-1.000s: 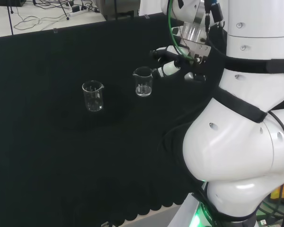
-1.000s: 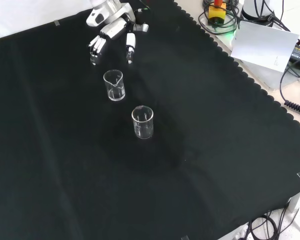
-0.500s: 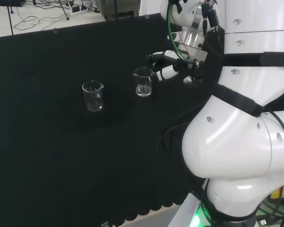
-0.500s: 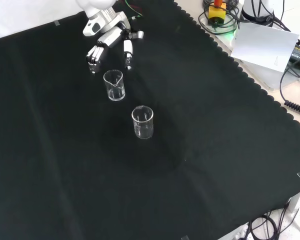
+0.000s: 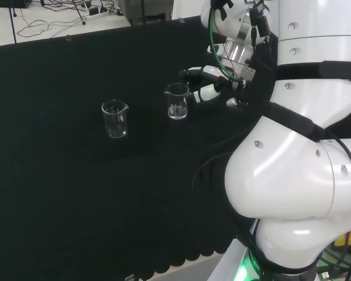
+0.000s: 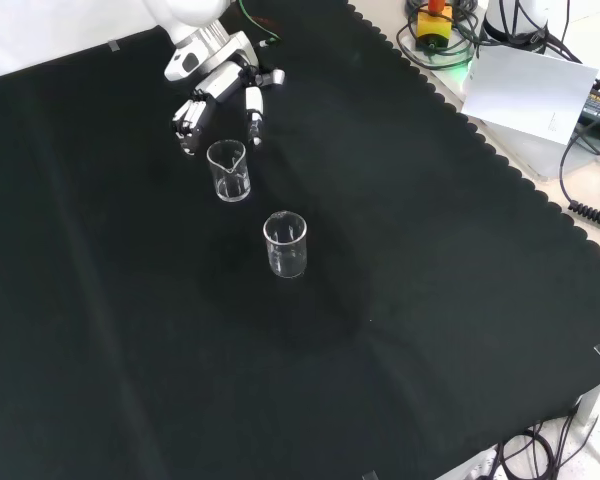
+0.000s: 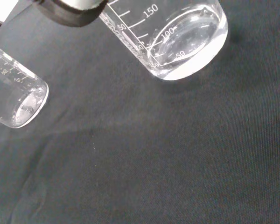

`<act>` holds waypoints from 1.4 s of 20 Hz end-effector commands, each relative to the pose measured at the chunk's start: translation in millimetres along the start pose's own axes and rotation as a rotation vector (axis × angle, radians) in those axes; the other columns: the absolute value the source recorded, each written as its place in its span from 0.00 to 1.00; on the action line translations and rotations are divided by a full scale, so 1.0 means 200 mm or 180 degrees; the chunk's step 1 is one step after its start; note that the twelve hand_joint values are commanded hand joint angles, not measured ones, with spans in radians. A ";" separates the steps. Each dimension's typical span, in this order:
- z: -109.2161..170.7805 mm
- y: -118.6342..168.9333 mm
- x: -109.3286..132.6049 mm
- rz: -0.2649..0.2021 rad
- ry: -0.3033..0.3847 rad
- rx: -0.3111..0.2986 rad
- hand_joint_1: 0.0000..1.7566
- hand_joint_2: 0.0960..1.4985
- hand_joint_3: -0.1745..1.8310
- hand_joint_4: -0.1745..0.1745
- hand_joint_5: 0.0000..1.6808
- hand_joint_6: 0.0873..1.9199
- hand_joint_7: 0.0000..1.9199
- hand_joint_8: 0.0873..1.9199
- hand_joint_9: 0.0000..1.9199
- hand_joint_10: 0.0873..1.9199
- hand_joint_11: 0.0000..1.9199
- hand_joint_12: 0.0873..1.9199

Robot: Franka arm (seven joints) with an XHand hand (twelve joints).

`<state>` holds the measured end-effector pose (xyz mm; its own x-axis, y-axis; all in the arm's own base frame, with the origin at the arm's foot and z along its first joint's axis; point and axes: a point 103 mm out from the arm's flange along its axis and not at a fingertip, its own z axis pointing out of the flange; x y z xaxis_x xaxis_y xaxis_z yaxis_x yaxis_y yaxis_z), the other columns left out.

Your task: Pick up the beaker on the right.

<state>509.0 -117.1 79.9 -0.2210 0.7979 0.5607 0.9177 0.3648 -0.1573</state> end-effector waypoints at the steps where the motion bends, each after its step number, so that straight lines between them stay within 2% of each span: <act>1: 0.04 0.02 -0.02 -0.0020 0.0072 0.0001 0.46 0.53 0.00 0.38 0.21 0.00 0.13 0.32 0.19 0.31 0.00 0.69; 8: 0.10 0.05 -0.05 -0.0029 0.0260 -0.0083 0.46 0.53 0.00 0.38 0.21 0.00 0.13 0.32 0.19 0.31 0.00 0.69; 18: 0.14 0.09 -0.03 -0.0133 0.0333 -0.0068 0.46 0.52 0.00 0.39 0.22 0.00 0.13 0.32 0.19 0.30 0.00 0.69; 28: 0.19 0.10 -0.05 -0.0140 0.0431 -0.0111 0.47 0.51 0.00 0.39 0.21 0.00 0.13 0.32 0.19 0.30 0.00 0.70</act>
<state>517.9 -100.5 43.6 -0.2199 0.7189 0.6594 0.9173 0.3824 -0.1111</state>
